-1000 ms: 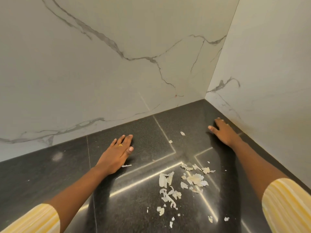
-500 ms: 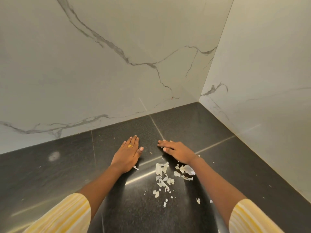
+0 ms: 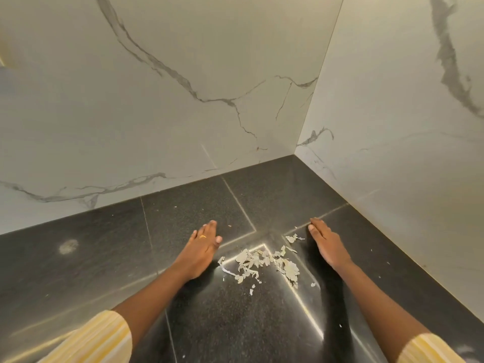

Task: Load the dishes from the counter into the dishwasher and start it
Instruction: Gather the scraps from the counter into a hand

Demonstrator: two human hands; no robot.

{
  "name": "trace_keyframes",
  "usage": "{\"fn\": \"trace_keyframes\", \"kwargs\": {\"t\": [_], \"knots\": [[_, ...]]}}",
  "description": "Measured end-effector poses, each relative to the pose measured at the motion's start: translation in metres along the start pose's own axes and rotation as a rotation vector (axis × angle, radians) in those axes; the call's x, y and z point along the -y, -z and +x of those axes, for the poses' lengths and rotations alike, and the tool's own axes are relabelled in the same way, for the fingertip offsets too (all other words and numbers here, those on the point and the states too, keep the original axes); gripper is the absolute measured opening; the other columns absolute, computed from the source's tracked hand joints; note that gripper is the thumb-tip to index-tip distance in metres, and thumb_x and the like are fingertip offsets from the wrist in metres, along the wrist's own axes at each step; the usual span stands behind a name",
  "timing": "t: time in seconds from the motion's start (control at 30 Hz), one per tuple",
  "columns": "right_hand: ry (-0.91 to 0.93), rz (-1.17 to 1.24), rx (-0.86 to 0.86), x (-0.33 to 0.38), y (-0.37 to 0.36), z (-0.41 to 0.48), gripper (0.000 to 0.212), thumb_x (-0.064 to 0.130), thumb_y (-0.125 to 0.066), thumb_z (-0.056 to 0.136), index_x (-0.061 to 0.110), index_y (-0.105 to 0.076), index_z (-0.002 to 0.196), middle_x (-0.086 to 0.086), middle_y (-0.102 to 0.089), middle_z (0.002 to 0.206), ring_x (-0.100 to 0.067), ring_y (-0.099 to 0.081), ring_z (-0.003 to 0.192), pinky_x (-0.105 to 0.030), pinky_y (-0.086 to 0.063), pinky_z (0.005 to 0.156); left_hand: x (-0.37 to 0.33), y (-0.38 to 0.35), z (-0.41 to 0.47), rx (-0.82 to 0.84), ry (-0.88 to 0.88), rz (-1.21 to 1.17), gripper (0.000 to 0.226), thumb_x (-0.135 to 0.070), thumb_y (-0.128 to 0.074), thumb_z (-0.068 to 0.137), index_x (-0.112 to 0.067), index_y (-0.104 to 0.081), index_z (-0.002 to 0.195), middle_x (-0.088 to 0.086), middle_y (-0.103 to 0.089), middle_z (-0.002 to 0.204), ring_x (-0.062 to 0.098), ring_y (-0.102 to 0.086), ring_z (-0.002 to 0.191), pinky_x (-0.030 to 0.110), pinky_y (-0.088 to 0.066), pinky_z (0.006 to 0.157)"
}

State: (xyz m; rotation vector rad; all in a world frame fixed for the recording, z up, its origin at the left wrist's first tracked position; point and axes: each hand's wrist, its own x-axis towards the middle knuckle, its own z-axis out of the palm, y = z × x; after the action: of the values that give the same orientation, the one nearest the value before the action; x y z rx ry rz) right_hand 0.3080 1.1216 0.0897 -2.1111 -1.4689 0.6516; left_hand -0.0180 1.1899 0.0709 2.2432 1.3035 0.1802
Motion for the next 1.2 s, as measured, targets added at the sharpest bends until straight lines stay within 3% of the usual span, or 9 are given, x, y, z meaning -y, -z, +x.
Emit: {"fn": "trace_keyframes", "kwargs": {"t": [0.27,0.37,0.43,0.5,0.6,0.7,0.77,0.93,1.2], "knots": [[0.255,-0.089,0.23,0.039,-0.049,-0.022,0.044,0.038,-0.024,0.102,0.026,-0.037,0.142,0.007,-0.033,0.15,-0.011,-0.025,0.139,-0.031,-0.015,0.114,-0.031,-0.027,0.006,-0.051,0.072,0.119,0.061,-0.045,-0.004,0.099,-0.011,0.001,0.149,0.001,0.0,0.159,0.016,0.007,0.146,0.032,0.004,0.118],[0.26,0.048,0.316,0.047,-0.058,-0.054,0.04,0.043,-0.031,0.099,0.037,-0.042,0.137,0.012,-0.043,0.142,0.0,-0.034,0.127,-0.026,-0.023,0.109,-0.061,-0.041,-0.008,0.025,-0.057,0.031,0.089,-0.069,0.014,0.081,-0.013,0.002,0.149,0.001,0.001,0.158,0.012,0.007,0.145,0.029,0.004,0.117],[0.236,0.163,0.234,0.039,-0.05,-0.071,0.037,0.039,-0.037,0.098,0.036,-0.047,0.134,0.011,-0.052,0.134,-0.001,-0.045,0.12,-0.022,-0.03,0.105,-0.071,-0.046,-0.019,0.1,-0.126,-0.14,0.112,-0.085,0.021,0.06,-0.019,0.006,0.148,-0.004,0.005,0.156,0.005,0.011,0.14,0.027,0.005,0.114],[0.147,0.162,-0.003,0.017,-0.03,-0.082,0.036,0.035,-0.036,0.1,0.032,-0.05,0.132,0.005,-0.053,0.134,-0.01,-0.049,0.122,-0.022,-0.03,0.104,-0.067,-0.042,-0.025,0.089,-0.138,-0.269,0.107,-0.088,0.015,0.061,-0.024,0.01,0.146,-0.006,0.007,0.154,0.009,0.012,0.14,0.032,0.004,0.115],[-0.12,0.029,-0.306,-0.039,0.011,-0.088,0.042,0.034,-0.031,0.102,0.017,-0.043,0.138,-0.005,-0.038,0.148,-0.021,-0.03,0.138,-0.03,-0.019,0.111,-0.043,-0.025,-0.031,0.019,-0.083,-0.158,0.096,-0.077,0.016,0.07,-0.018,0.01,0.146,0.002,0.005,0.156,0.019,0.007,0.145,0.036,0.006,0.117],[-0.372,-0.081,-0.323,-0.09,0.041,-0.088,0.06,0.041,-0.029,0.1,0.004,-0.023,0.146,-0.014,-0.016,0.155,-0.029,-0.01,0.144,-0.042,-0.01,0.116,-0.015,-0.015,-0.036,0.005,-0.024,-0.042,0.11,-0.08,0.021,0.065,-0.011,0.004,0.149,0.004,0.002,0.157,0.017,0.006,0.145,0.034,0.008,0.117],[-0.409,-0.112,-0.288,-0.099,0.042,-0.082,0.066,0.046,-0.028,0.099,0.002,-0.019,0.147,-0.016,-0.018,0.155,-0.03,-0.015,0.143,-0.045,-0.014,0.117,-0.009,-0.018,-0.039,-0.004,-0.044,0.081,0.092,-0.068,0.013,0.079,-0.009,0.002,0.149,0.005,-0.002,0.158,0.016,0.005,0.146,0.031,0.008,0.116],[-0.197,-0.215,-0.248,-0.048,-0.006,-0.073,0.055,0.044,-0.03,0.099,0.009,-0.03,0.141,-0.017,-0.039,0.144,-0.034,-0.04,0.129,-0.042,-0.033,0.104,-0.005,-0.025,-0.035,-0.036,-0.082,0.196,0.063,-0.047,-0.011,0.099,-0.011,0.002,0.15,0.001,-0.002,0.159,0.013,0.005,0.146,0.031,0.003,0.118],[0.164,-0.168,0.081,0.052,-0.086,-0.086,0.066,0.061,-0.015,0.093,0.025,-0.02,0.148,-0.002,-0.028,0.152,-0.021,-0.025,0.14,-0.041,-0.029,0.11,-0.008,-0.024,-0.037,-0.019,-0.084,0.209,0.062,-0.044,-0.012,0.1,-0.01,0.002,0.149,0.003,-0.002,0.159,0.015,0.005,0.146,0.032,0.004,0.118]]}}
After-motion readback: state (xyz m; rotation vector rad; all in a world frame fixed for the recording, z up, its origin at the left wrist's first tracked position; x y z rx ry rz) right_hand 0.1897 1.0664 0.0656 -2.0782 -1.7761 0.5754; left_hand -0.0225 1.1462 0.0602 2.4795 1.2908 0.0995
